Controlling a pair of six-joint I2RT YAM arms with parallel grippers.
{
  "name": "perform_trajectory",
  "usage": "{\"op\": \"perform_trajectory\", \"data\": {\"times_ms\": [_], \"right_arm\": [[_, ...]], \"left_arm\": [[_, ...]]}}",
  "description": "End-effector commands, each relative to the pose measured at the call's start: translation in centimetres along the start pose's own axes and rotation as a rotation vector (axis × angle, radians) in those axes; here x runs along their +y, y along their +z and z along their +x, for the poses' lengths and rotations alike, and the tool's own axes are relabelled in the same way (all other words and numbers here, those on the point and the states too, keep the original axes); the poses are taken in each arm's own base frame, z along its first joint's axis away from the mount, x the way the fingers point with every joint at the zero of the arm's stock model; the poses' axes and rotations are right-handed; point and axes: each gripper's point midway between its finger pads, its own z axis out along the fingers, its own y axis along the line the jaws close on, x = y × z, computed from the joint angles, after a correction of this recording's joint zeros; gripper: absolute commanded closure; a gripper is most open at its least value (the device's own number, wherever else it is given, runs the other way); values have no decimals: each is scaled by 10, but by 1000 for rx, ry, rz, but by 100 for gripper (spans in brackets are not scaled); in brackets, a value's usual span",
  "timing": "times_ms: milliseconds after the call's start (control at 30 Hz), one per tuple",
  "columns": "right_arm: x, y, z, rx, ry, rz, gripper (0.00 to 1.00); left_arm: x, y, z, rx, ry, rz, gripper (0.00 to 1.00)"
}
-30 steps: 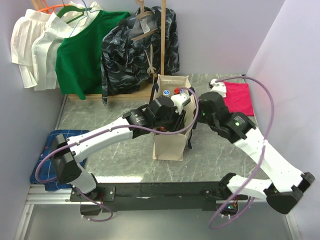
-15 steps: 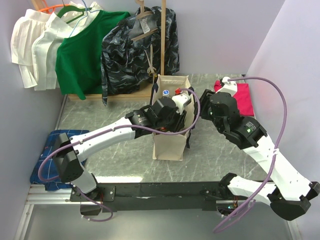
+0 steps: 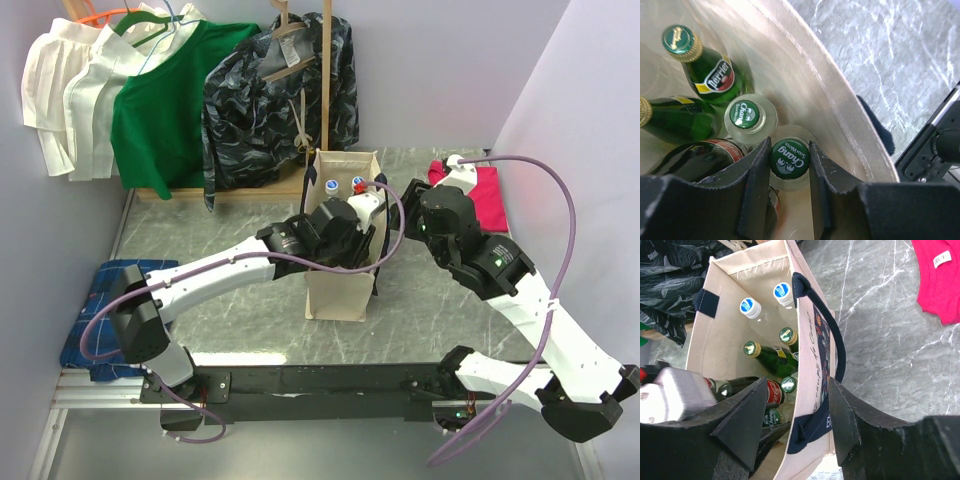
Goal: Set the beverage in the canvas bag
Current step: Place the drink in the canvas bag.
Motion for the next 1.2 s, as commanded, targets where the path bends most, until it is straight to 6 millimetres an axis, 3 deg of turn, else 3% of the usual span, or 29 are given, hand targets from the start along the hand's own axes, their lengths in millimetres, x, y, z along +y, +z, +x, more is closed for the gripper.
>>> {"op": "perform_trajectory", "data": {"times_ms": [0, 267, 467, 667, 967, 1167], "right_arm": [[-1, -2, -11, -45, 24, 5, 41], [-2, -2, -9, -41, 27, 8, 40], [0, -1, -8, -35, 26, 6, 40], [1, 1, -7, -29, 24, 6, 39], [1, 2, -8, -32, 21, 8, 39], [1, 2, -9, -35, 19, 9, 39]], "left_arm": [[-13, -7, -40, -118, -11, 19, 99], [-10, -4, -37, -104, -3, -3, 99], [-9, -3, -35, -98, 6, -11, 93], [-7, -3, -34, -99, 9, -22, 81], [0, 0, -27, -103, 9, -58, 74], [11, 8, -13, -48, 45, -122, 71]]}}
